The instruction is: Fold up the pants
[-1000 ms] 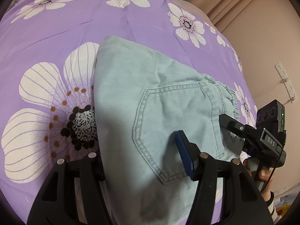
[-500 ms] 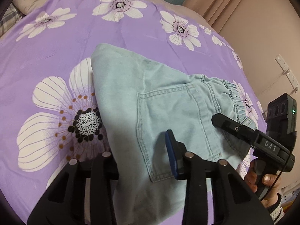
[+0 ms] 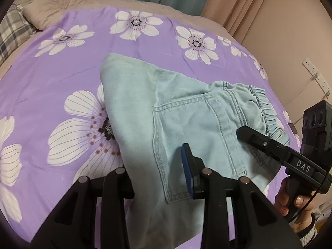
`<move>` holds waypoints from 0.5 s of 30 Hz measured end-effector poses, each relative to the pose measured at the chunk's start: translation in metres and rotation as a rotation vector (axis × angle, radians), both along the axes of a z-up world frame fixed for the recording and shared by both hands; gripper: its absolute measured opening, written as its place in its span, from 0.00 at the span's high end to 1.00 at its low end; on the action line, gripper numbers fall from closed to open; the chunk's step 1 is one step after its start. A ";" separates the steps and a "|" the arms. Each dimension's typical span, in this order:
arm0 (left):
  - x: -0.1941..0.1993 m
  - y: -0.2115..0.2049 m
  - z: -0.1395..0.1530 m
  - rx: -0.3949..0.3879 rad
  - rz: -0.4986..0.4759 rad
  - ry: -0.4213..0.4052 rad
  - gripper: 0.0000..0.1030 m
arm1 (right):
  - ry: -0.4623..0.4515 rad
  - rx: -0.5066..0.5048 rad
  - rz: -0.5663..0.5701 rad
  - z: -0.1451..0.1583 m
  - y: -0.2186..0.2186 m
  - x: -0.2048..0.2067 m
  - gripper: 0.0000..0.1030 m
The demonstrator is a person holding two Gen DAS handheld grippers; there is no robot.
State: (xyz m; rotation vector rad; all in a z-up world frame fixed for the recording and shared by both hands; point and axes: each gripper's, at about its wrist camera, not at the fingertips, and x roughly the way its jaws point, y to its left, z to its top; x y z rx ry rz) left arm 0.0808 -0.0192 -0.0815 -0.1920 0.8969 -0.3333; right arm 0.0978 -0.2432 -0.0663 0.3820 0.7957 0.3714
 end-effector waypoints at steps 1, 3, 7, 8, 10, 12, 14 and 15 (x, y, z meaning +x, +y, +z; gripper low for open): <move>-0.005 0.002 0.003 0.002 0.003 -0.007 0.69 | -0.008 -0.004 0.005 0.003 0.002 -0.002 0.56; -0.010 0.004 0.008 0.003 0.008 -0.018 0.69 | -0.022 -0.009 0.016 0.008 0.005 -0.006 0.56; -0.024 0.008 0.018 0.017 0.017 -0.050 0.69 | -0.053 -0.017 0.032 0.017 0.011 -0.013 0.56; -0.026 0.009 0.020 0.018 0.019 -0.056 0.69 | -0.059 -0.018 0.035 0.020 0.012 -0.015 0.56; -0.031 0.012 0.024 0.018 0.023 -0.067 0.69 | -0.074 -0.021 0.043 0.024 0.014 -0.019 0.56; -0.035 0.014 0.027 0.013 0.026 -0.074 0.69 | -0.088 -0.026 0.050 0.028 0.017 -0.023 0.56; -0.039 0.018 0.030 0.009 0.029 -0.082 0.69 | -0.100 -0.032 0.056 0.031 0.019 -0.025 0.56; -0.041 0.018 0.033 0.011 0.030 -0.088 0.69 | -0.106 -0.034 0.059 0.033 0.020 -0.027 0.56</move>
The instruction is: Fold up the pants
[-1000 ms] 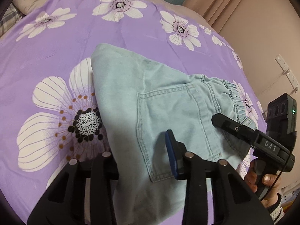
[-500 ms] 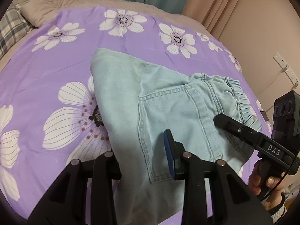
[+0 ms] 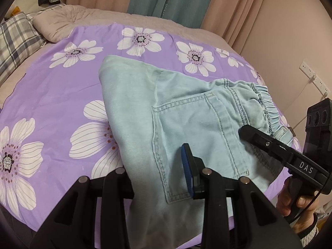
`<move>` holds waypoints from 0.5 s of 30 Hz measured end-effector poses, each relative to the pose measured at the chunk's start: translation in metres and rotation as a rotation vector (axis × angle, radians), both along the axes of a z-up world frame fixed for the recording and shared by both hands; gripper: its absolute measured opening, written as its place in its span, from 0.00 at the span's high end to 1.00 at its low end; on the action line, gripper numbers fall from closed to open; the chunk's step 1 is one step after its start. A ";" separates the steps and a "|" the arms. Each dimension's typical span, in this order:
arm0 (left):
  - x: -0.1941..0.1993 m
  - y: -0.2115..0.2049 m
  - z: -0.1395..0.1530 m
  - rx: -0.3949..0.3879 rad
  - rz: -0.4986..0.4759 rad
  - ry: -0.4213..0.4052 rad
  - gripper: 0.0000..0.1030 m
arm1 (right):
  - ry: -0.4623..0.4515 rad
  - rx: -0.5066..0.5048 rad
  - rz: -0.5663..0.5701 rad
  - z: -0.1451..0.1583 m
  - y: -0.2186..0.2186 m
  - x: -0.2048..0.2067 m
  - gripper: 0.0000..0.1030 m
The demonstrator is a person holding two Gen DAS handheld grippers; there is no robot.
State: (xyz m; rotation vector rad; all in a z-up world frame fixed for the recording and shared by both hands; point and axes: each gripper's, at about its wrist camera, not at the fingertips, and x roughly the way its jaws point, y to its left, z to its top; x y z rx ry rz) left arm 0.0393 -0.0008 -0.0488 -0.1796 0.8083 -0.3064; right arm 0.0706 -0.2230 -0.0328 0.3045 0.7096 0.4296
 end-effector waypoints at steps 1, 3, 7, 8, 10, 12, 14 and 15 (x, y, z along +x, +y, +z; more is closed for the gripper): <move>-0.001 0.001 0.002 0.001 0.001 -0.004 0.69 | -0.006 -0.002 0.004 0.002 0.001 -0.001 0.56; -0.003 0.003 0.005 0.002 0.004 -0.012 0.69 | -0.017 -0.009 0.011 0.005 0.002 -0.003 0.56; -0.006 0.006 0.015 -0.002 0.009 -0.033 0.69 | -0.036 -0.011 0.024 0.012 0.003 -0.006 0.56; -0.007 0.007 0.017 0.000 0.010 -0.039 0.69 | -0.043 -0.011 0.026 0.014 0.004 -0.006 0.56; -0.010 0.007 0.021 0.009 0.014 -0.053 0.69 | -0.055 -0.012 0.030 0.017 0.005 -0.008 0.56; -0.011 0.008 0.024 0.016 0.015 -0.063 0.69 | -0.068 -0.016 0.035 0.020 0.007 -0.010 0.56; -0.012 0.009 0.027 0.020 0.016 -0.073 0.69 | -0.080 -0.019 0.041 0.022 0.008 -0.011 0.56; -0.012 0.010 0.028 0.022 0.017 -0.078 0.69 | -0.087 -0.021 0.044 0.024 0.009 -0.011 0.56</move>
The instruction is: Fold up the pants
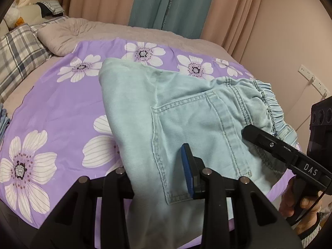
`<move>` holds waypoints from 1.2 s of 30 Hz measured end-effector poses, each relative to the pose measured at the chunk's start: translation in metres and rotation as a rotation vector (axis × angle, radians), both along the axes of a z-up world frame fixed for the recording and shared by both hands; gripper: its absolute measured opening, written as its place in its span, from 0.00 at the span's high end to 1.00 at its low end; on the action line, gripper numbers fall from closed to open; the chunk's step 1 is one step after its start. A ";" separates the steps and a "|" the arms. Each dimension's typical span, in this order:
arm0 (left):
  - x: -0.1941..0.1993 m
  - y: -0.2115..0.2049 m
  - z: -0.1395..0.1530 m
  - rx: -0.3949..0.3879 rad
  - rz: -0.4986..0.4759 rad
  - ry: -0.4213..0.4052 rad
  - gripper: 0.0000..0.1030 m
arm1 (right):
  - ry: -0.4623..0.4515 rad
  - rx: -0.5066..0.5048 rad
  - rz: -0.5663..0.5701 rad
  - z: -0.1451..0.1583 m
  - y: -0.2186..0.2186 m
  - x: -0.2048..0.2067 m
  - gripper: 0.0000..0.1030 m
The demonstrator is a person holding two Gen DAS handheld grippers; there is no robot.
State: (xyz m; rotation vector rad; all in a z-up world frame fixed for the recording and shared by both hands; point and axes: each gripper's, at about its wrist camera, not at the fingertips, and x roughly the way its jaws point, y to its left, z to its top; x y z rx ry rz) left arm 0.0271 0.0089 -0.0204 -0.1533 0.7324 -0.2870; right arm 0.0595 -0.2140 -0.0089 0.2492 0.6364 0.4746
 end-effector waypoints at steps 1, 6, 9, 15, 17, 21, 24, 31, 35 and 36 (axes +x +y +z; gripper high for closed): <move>0.000 0.001 0.001 0.001 0.001 -0.005 0.69 | -0.007 -0.002 0.003 0.002 0.001 0.000 0.56; 0.001 0.003 0.008 0.007 0.004 -0.030 0.69 | -0.036 -0.004 0.013 0.009 0.004 0.001 0.56; 0.003 0.005 0.012 0.010 0.005 -0.039 0.69 | -0.046 -0.005 0.016 0.012 0.005 0.003 0.56; 0.007 0.006 0.015 0.013 0.004 -0.050 0.69 | -0.070 -0.022 0.017 0.018 0.008 0.007 0.56; 0.009 0.007 0.016 0.016 0.003 -0.054 0.69 | -0.078 -0.028 0.019 0.019 0.009 0.008 0.56; 0.015 0.007 0.016 0.017 0.002 -0.054 0.69 | -0.089 -0.034 0.018 0.020 0.009 0.011 0.56; 0.017 0.006 0.015 0.021 0.000 -0.052 0.69 | -0.089 -0.036 0.018 0.020 0.009 0.012 0.56; 0.032 0.003 0.012 0.032 -0.005 -0.036 0.69 | -0.088 -0.051 0.006 0.020 0.012 0.022 0.56; 0.042 0.000 0.011 0.040 -0.008 -0.030 0.69 | -0.087 -0.050 0.000 0.019 0.012 0.026 0.56; 0.045 -0.001 0.010 0.041 -0.008 -0.030 0.69 | -0.087 -0.050 -0.002 0.018 0.012 0.028 0.56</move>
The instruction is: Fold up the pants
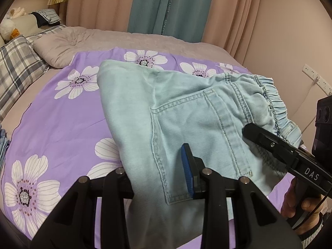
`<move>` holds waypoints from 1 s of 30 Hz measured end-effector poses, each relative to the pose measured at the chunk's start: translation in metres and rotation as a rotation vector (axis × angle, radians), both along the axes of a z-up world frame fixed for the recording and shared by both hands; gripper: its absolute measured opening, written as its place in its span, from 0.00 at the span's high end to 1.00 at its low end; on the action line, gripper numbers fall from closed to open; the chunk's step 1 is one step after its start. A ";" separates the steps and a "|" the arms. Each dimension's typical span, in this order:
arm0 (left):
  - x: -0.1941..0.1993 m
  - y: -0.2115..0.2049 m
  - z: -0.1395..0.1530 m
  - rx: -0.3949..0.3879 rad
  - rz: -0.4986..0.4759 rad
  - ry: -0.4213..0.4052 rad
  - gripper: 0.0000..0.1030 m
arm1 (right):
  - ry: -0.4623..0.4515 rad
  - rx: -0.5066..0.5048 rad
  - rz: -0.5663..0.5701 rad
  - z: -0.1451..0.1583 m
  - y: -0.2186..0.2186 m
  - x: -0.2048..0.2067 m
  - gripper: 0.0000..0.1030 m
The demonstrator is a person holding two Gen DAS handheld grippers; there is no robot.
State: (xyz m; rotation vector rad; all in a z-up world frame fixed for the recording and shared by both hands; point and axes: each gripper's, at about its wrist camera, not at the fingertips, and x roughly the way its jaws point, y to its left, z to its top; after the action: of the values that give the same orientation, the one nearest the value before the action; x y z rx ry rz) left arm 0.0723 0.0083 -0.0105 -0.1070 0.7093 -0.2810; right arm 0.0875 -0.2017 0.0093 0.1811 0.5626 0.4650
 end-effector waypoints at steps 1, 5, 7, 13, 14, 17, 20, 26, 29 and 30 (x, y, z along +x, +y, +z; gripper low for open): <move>0.002 -0.001 -0.001 0.001 0.001 0.001 0.69 | 0.000 0.000 0.000 0.000 0.000 0.001 0.56; 0.012 -0.003 -0.006 0.003 0.002 0.014 0.69 | 0.005 0.000 -0.007 -0.004 0.001 0.008 0.56; 0.017 -0.004 -0.010 0.007 0.003 0.022 0.69 | 0.012 0.000 -0.009 -0.006 0.001 0.012 0.56; 0.035 -0.005 -0.017 0.009 0.005 0.042 0.69 | 0.032 0.003 -0.018 -0.014 0.003 0.026 0.56; 0.038 -0.005 -0.018 0.010 0.005 0.046 0.69 | 0.035 0.004 -0.018 -0.015 0.003 0.028 0.56; 0.046 -0.005 -0.022 0.015 0.005 0.055 0.69 | 0.046 0.010 -0.023 -0.020 0.004 0.034 0.56; 0.053 -0.005 -0.026 0.017 0.005 0.063 0.69 | 0.056 0.013 -0.028 -0.023 0.005 0.038 0.56; 0.065 -0.007 -0.035 0.022 0.004 0.081 0.69 | 0.071 0.017 -0.033 -0.029 0.006 0.049 0.56; 0.072 -0.008 -0.039 0.025 0.006 0.091 0.69 | 0.079 0.019 -0.035 -0.032 0.006 0.054 0.56; 0.074 -0.008 -0.041 0.026 0.006 0.093 0.69 | 0.082 0.019 -0.035 -0.033 0.006 0.055 0.56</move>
State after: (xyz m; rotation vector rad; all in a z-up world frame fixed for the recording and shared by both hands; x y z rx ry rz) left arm 0.1465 0.0001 -0.0514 -0.0978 0.8050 -0.2619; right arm 0.1427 -0.1954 -0.0241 0.2286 0.6341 0.4304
